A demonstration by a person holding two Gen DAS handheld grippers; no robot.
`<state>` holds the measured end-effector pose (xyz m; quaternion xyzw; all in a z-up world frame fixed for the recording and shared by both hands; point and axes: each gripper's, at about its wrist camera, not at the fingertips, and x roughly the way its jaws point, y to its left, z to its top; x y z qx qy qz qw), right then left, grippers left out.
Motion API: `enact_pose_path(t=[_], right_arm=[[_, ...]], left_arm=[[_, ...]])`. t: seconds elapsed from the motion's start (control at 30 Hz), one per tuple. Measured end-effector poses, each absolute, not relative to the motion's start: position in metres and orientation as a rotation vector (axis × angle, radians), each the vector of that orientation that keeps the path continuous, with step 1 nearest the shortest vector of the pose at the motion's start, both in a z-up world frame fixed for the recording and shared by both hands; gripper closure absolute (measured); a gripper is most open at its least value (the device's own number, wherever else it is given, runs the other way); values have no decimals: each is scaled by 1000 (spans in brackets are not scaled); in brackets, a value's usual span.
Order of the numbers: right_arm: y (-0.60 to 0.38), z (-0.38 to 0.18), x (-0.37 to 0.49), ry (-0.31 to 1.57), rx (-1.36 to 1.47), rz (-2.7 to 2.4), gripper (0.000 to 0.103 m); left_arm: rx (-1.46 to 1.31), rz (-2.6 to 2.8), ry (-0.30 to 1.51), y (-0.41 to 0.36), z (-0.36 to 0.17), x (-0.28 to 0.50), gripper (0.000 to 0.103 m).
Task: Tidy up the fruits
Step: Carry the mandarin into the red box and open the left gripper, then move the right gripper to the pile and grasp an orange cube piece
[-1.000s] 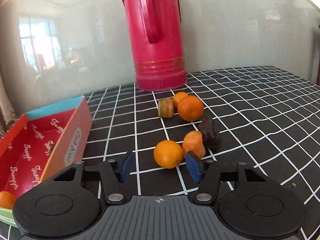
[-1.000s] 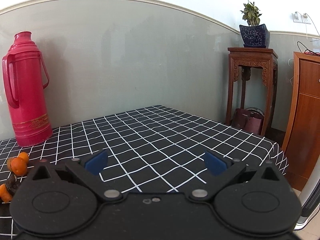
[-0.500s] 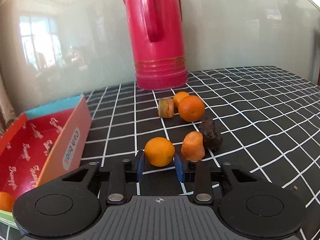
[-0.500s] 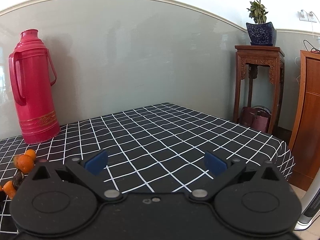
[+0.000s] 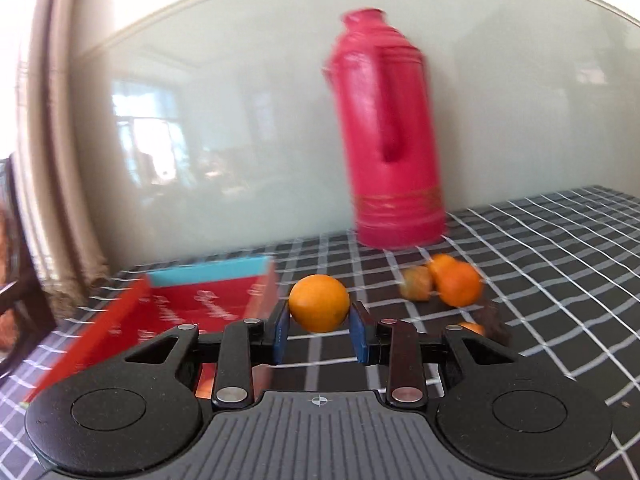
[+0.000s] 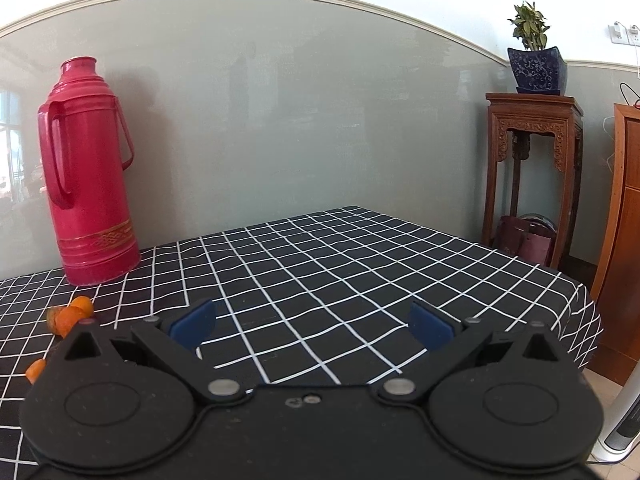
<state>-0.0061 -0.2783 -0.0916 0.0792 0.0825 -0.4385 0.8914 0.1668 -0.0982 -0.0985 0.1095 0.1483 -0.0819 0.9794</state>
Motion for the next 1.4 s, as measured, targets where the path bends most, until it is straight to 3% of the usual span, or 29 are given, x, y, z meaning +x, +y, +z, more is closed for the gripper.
enact_pose_path(t=[0.63, 0.7, 0.77, 0.83, 1.03, 1.2, 1.4], right_arm=[[-222, -92, 43, 211, 90, -724, 6], [-216, -92, 48, 217, 87, -702, 6], [-211, -93, 54, 225, 85, -678, 6], [-205, -95, 60, 235, 80, -654, 6], [-196, -100, 77, 266, 82, -590, 6], [-199, -107, 90, 314, 99, -601, 15], [-200, -117, 111, 398, 80, -617, 15]], left_arm=[[50, 175, 523, 20, -103, 197, 70], [42, 177, 515, 25, -102, 194, 65], [40, 187, 500, 30, -99, 189, 41], [36, 199, 473, 34, -94, 183, 34], [52, 204, 422, 45, -88, 169, 32], [55, 205, 408, 56, -87, 165, 28], [33, 219, 418, 68, -87, 164, 26]])
